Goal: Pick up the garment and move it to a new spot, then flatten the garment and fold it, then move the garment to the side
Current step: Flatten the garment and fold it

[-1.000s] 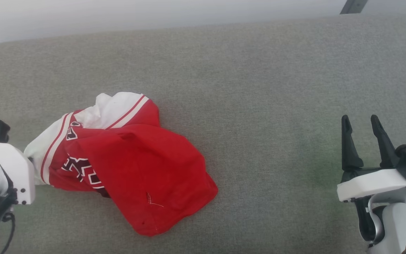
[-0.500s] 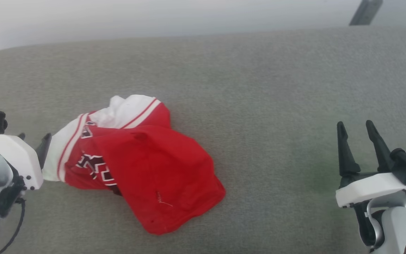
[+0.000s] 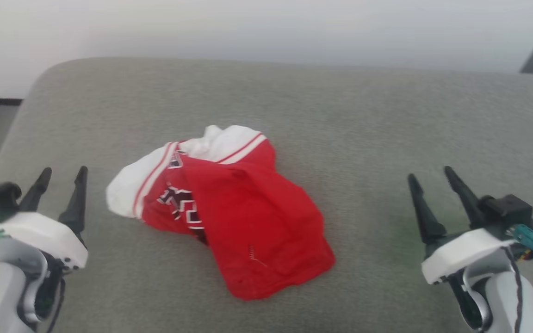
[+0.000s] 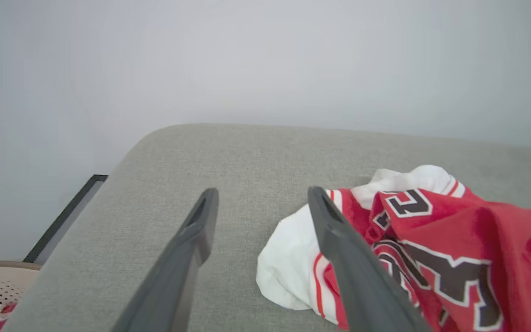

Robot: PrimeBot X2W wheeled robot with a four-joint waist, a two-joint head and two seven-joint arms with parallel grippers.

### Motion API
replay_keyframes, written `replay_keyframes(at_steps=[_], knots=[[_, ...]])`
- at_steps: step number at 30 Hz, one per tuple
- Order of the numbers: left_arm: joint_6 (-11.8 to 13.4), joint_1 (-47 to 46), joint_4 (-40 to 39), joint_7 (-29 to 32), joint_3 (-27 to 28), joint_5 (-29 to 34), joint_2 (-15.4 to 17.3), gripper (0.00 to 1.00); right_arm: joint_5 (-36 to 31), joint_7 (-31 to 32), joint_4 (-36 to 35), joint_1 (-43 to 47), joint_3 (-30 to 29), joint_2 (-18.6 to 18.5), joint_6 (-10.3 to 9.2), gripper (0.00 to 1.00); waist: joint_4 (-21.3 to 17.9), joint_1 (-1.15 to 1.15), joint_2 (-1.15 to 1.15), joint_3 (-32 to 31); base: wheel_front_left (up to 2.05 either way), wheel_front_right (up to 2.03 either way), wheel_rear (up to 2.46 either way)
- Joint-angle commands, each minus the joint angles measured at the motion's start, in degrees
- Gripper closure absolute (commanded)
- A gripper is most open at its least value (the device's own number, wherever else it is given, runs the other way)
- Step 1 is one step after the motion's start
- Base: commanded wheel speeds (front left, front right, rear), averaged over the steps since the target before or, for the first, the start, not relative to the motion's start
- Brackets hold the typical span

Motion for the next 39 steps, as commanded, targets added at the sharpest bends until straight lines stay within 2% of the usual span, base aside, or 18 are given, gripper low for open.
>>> replay_keyframes(at_steps=[1,10,16,21,24,29,30,31,35,39], knots=[[0.5,1.38,-0.49,-2.04,0.54,0.03,-0.96,0.0,0.87,0.83,-0.31,-0.98,1.34,-0.49,0.0,0.0,2.23,0.0,0.0,-0.56,0.0,0.0,0.0],[-0.01,5.05,-0.45,-6.89,2.65,-1.27,-5.48,0.0,5.83,7.83,-0.4,-4.53,10.72,-3.49,0.0,0.0,6.88,0.0,0.0,0.41,0.0,0.0,0.0],[-2.09,5.18,0.27,-7.7,4.97,0.57,-8.89,0.0,11.27,17.93,0.49,-7.57,18.29,-6.86,0.0,0.0,9.89,0.0,0.0,1.43,0.0,0.0,0.0],[-4.17,5.79,-1.07,-7.66,10.05,3.74,-12.86,0.0,13.91,27.41,2.33,-9.62,22.31,-9.04,0.0,0.0,11.64,0.0,0.0,2.35,0.0,0.0,0.0],[-5.86,6.14,-1.51,-7.67,12.73,6.22,-14.97,0.0,14.76,32.73,4.09,-10.56,24.21,-9.85,0.0,0.0,12.35,0.0,0.0,2.85,0.0,0.0,0.0],[-7.86,6.48,-1.36,-7.68,16.86,9.55,-18.51,0.0,15.42,37.38,7.26,-11.61,26.58,-9.79,0.0,0.0,13.05,0.0,0.0,3.67,0.0,0.0,0.0],[-8.27,6.49,-1.47,-7.68,17.66,10.09,-19.18,0.0,15.14,37.65,7.68,-11.93,26.85,-9.9,0.0,0.2,13.08,0.0,0.0,3.8,0.0,0.0,0.0],[-8.66,6.51,-1.58,-7.68,18.65,10.38,-19.86,0.0,14.97,37.57,7.71,-12.4,27.27,-9.92,0.0,1.0,13.05,0.0,0.0,3.99,0.0,0.0,0.0],[-9.92,6.8,-2.03,-7.68,22.21,12.08,-21.89,0.0,15.08,36.38,7.43,-13.79,27.03,-10.25,0.0,1.0,12.19,0.0,0.0,4.45,0.0,0.0,0.0],[-10.71,7.47,-2.96,-7.68,25.69,13.67,-23.5,0.0,15.28,35.71,5.73,-14.61,24.33,-12.03,-0.02,1.0,10.1,0.0,0.0,4.55,0.0,0.0,0.0]])
